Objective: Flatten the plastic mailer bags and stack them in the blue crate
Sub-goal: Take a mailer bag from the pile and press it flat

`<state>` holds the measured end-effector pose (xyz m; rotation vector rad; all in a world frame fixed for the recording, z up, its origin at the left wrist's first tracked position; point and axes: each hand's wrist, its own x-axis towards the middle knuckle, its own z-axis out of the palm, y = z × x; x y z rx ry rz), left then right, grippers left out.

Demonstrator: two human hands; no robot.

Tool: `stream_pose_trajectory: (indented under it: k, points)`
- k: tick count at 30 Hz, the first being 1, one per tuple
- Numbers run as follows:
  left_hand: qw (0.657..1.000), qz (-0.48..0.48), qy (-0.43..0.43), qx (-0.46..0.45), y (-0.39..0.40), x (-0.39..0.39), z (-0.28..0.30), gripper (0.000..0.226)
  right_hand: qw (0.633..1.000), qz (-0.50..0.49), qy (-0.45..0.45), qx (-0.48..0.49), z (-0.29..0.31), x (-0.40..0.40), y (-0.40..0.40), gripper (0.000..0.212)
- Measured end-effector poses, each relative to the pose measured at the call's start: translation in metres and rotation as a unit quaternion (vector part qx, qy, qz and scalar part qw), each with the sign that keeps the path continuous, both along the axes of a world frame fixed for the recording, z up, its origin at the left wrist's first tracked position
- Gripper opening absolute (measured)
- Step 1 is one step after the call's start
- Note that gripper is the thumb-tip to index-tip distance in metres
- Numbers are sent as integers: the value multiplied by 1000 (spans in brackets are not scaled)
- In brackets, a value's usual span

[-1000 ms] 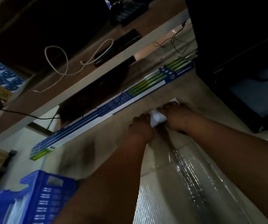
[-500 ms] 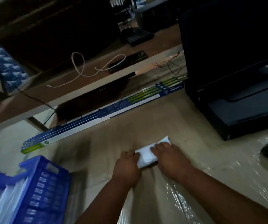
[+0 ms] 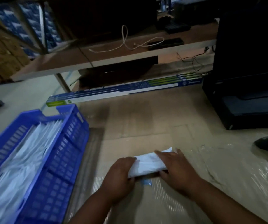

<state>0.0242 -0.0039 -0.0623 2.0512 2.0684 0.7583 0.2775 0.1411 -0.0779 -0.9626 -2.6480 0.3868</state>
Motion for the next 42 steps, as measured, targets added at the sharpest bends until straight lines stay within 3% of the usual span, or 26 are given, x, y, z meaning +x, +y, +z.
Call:
stream_pose_trajectory:
  k: [3, 5, 7, 10, 12, 16, 18, 20, 22, 24, 27, 30, 33, 35, 38, 42]
  points:
    - [971, 51, -228, -51, -16, -9, 22, 44, 992, 5, 39, -118, 34, 1, 6, 87]
    - [903, 127, -403, -77, -15, -11, 31, 25, 981, -39, 80, -173, 48, -2, 11, 78]
    - [871, 185, -446, -96, -15, -11, 33, 19, 971, -70, 97, -206, 46, -6, 14, 61]
    - [870, 224, -414, -146, -21, -8, 28, 17, 975, -43, 74, -206, 32, -10, 13, 49]
    - [871, 220, -419, -130, -27, -11, 28, 14, 977, -23, 70, -198, 29, -9, 11, 42]
    - [932, 138, -335, -13, -34, -13, 42, 10, 990, 44, 66, -119, 46, -6, 14, 32]
    - [971, 81, -218, 63, -39, -16, 50, 13, 994, 89, 62, -4, 59, -8, 12, 38]
    - [992, 47, -80, 90, -51, -22, 45, 23, 989, 136, 47, 42, 64, -7, 2, 43]
    - [998, 6, -6, 54, -73, -24, 31, 30, 987, 160, 8, -1, 56, -3, -16, 43]
    - [998, -37, 31, 44, -94, -22, 13, 22, 986, 161, -7, -38, 37, 7, -37, 40]
    - [993, -61, 67, 74, -108, -14, 7, 12, 989, 141, 23, -40, 23, 17, -59, 30]
    - [992, -61, 96, 49, -106, -4, 25, 10, 990, 123, 44, -44, 24, 20, -67, 24]
    - [993, -40, 100, 42, -96, 15, 49, 25, 991, 72, 94, -56, 29, 16, -65, 25]
    - [993, -11, 98, 63, -78, 34, 61, 25, 995, 4, 94, -36, 34, 6, -61, 34]
    - [991, 25, 113, 62, -32, 67, 49, 24, 995, -86, -39, -29, 35, -8, -53, 69]
    - [981, 61, 147, -114, 24, 96, 17, 79, 976, -86, -185, -76, 25, -20, -51, 105]
